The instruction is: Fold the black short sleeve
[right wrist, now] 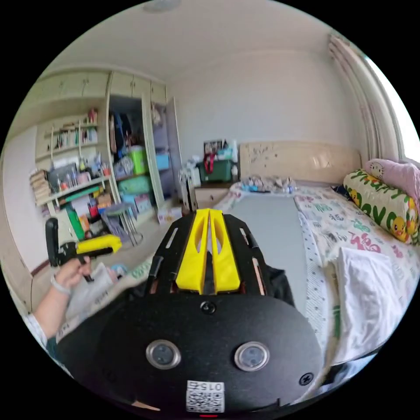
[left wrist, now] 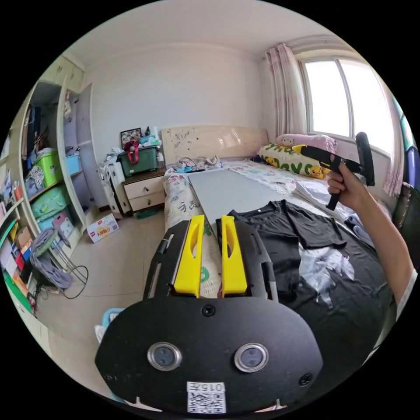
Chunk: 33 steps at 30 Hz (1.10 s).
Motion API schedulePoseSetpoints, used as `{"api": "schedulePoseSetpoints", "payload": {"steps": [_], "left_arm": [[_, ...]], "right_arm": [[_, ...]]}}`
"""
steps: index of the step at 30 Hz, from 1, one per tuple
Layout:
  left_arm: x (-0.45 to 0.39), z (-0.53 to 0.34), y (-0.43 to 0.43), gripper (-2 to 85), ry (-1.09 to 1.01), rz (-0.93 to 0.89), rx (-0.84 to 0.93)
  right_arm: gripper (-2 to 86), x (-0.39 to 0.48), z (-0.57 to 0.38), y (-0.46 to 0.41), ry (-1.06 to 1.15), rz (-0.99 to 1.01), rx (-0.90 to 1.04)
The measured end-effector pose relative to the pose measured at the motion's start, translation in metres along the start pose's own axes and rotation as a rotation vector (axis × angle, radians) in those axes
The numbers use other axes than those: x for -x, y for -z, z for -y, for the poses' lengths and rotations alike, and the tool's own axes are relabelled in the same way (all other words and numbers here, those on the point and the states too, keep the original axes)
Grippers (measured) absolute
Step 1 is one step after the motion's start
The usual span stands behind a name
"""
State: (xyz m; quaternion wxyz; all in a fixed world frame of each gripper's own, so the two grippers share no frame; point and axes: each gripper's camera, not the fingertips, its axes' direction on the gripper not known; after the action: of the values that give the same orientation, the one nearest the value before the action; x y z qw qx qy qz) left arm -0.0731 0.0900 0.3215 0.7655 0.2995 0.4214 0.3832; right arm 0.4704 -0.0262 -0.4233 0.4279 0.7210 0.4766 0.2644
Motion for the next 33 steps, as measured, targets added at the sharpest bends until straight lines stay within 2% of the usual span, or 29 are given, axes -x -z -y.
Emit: {"api": "schedulePoseSetpoints", "payload": {"steps": [1, 6, 10, 18, 27, 33], "left_arm": [[-0.003, 0.011, -0.014, 6.9, -0.011, 0.001, 0.013], [-0.019, 0.041, -0.088, 8.4, -0.036, -0.052, 0.045], [-0.022, 0.063, -0.156, 9.9, 0.005, -0.069, 0.118], [-0.037, 0.090, -0.239, 11.0, -0.006, -0.103, 0.203], [-0.041, 0.098, -0.301, 10.9, -0.041, -0.118, 0.340], [-0.046, 0.110, -0.311, 10.2, -0.058, -0.149, 0.346]], "right_arm": [[3.0, -0.010, 0.003, -0.010, 0.039, -0.024, 0.104], [6.0, -0.046, 0.000, -0.040, 0.069, -0.253, 0.244], [11.7, -0.066, 0.011, -0.070, 0.063, -0.314, 0.339], [12.0, -0.121, 0.034, -0.103, -0.195, -0.210, 0.456], [11.3, -0.107, 0.073, -0.131, -0.095, -0.134, 0.669], [10.5, -0.103, 0.090, -0.122, -0.099, -0.140, 0.667]]}}
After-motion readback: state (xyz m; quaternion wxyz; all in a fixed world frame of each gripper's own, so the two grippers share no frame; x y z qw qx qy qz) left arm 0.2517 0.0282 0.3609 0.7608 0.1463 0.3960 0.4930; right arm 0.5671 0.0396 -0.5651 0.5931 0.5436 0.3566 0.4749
